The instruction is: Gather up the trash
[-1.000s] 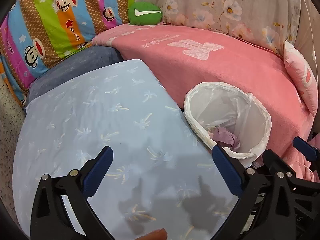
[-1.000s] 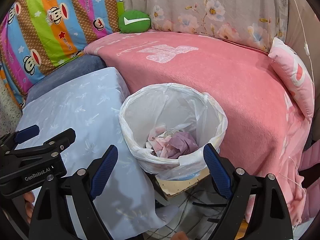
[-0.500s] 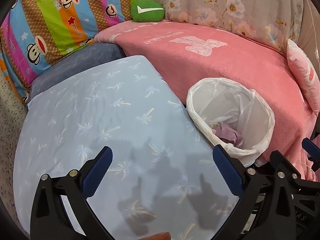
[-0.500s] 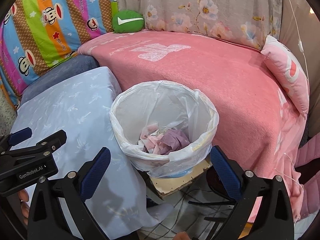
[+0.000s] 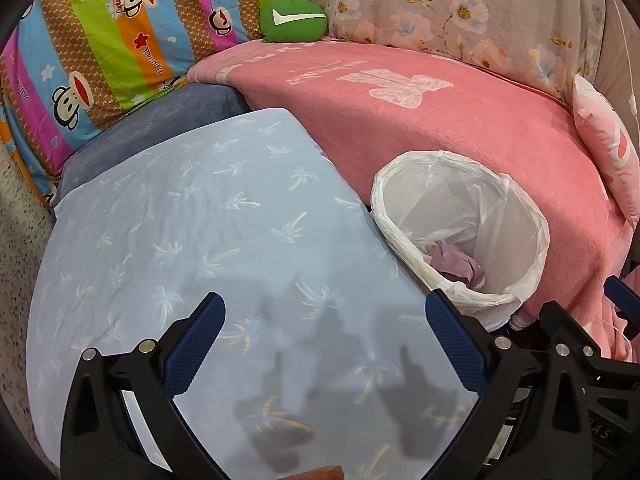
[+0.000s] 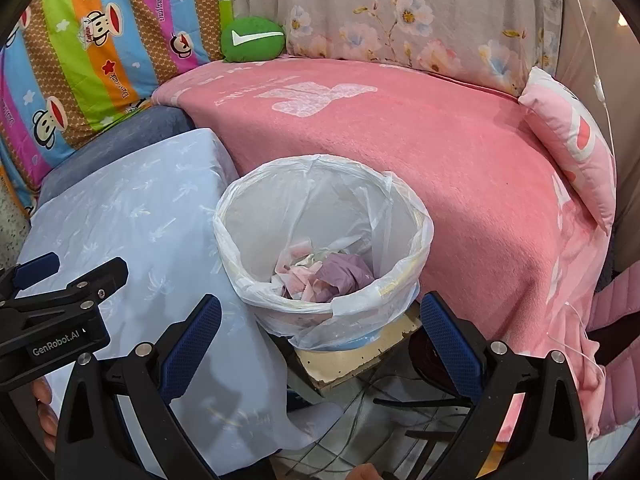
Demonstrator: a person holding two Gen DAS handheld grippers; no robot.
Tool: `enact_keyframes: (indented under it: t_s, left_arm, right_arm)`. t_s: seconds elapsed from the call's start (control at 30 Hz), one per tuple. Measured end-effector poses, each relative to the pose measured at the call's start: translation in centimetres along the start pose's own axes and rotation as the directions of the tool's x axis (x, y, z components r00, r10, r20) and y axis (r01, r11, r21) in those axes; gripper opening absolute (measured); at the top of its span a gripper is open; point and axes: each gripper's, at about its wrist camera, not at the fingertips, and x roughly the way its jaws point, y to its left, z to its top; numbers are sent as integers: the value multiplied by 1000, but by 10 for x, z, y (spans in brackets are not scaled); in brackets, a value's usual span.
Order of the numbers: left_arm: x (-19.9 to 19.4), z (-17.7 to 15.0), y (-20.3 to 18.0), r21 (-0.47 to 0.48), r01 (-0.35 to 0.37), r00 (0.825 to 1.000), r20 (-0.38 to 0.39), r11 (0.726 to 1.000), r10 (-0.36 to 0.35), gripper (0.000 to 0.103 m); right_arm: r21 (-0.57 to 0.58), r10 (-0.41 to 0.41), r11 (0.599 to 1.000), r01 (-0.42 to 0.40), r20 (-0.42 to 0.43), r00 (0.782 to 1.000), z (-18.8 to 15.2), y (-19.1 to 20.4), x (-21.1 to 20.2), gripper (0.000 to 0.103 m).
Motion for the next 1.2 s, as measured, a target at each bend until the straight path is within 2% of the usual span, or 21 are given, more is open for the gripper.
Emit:
enact_keyframes:
  t_s: [0.43, 1.2]
  left_arm:
    - [-2, -4, 0, -33, -23, 1000, 0, 999, 23, 96]
    - [0, -8, -3, -22, -29, 999, -16, 999, 28, 96]
  right_arm:
    - [-8, -9, 1000, 9, -14, 1000, -4, -1, 1, 97]
    - [-2, -19, 1000, 19, -21, 1000, -6, -6, 2, 97]
